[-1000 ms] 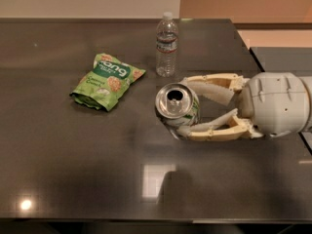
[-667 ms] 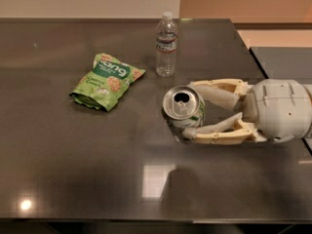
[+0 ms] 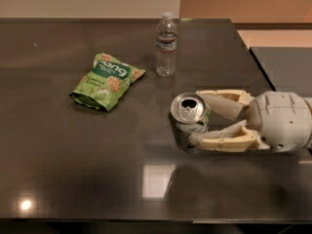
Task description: Place 7up can upright
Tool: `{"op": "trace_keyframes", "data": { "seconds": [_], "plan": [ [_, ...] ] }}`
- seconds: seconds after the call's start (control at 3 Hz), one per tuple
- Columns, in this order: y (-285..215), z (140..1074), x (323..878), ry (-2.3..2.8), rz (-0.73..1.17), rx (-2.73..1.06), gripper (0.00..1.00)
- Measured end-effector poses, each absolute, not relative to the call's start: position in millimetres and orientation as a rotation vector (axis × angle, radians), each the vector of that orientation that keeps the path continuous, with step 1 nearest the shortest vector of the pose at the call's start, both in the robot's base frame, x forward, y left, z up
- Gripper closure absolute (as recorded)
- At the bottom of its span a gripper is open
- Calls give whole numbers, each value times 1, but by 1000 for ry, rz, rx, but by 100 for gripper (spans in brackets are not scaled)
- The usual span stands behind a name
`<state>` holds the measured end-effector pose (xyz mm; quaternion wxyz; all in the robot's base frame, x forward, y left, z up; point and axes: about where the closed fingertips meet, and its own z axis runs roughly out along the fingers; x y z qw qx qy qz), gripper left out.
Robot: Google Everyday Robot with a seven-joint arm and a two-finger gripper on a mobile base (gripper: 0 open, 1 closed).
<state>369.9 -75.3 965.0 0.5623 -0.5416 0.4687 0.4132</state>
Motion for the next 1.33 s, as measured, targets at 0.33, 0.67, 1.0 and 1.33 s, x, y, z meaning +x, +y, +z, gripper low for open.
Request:
{"op": "trace_keyframes", "data": {
  "seconds": [0.33, 0.67, 1.0, 1.33],
  "plan": [
    [-77, 955, 370, 1125, 1017, -1238, 100],
    [-77, 945, 373, 1136, 1051, -1206, 100],
    [-78, 936, 377, 1137, 1064, -1179, 100],
    [-79, 931, 380, 1138, 1058, -1164, 82]
  ]
}}
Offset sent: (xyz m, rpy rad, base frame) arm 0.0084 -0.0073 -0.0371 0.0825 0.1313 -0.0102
